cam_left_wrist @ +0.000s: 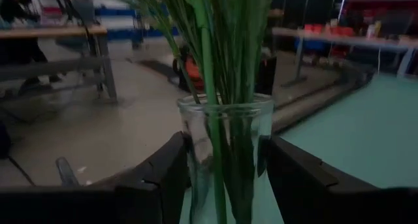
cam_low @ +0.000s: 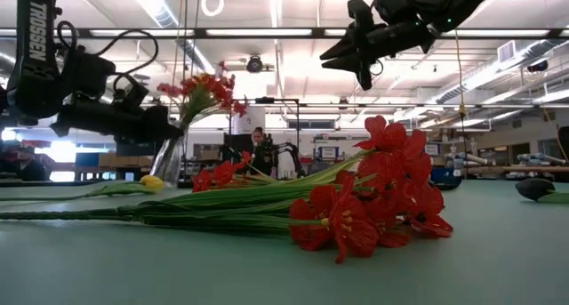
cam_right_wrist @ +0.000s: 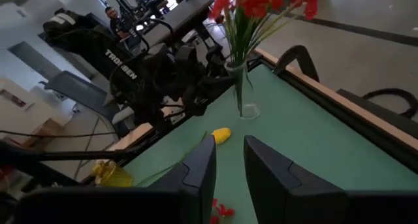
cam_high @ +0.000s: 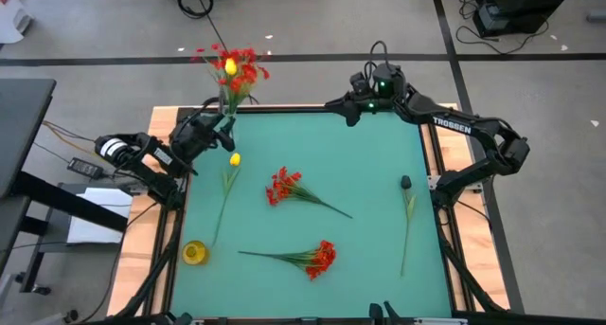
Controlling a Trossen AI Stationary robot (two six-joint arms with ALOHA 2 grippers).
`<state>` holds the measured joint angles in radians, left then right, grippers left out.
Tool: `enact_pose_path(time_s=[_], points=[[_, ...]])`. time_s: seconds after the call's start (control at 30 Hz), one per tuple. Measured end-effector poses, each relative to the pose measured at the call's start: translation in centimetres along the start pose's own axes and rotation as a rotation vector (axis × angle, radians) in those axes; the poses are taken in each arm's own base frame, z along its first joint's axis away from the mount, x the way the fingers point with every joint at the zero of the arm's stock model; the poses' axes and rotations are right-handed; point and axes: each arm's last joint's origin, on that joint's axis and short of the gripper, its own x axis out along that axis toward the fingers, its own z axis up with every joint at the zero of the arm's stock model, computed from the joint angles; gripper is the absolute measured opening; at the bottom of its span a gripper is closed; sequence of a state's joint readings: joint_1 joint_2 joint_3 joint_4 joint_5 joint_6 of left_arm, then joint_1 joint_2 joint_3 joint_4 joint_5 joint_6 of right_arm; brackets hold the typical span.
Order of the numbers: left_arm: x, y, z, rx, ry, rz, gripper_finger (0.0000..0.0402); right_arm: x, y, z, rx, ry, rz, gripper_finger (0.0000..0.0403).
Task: Sort flowers into vase by color
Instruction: Adjust the transparent vase on the table
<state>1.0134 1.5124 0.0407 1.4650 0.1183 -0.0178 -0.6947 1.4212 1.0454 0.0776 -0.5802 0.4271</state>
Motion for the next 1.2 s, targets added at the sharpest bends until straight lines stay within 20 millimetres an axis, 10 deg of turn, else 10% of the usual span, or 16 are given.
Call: enact_pose_path(time_s=[1.2], points=[[-0.8,-0.3,-0.2,0.106,-0.018,-0.195,0.019,1.9,3.3,-1.7,-0.153,0.055,0.074,0.0089]])
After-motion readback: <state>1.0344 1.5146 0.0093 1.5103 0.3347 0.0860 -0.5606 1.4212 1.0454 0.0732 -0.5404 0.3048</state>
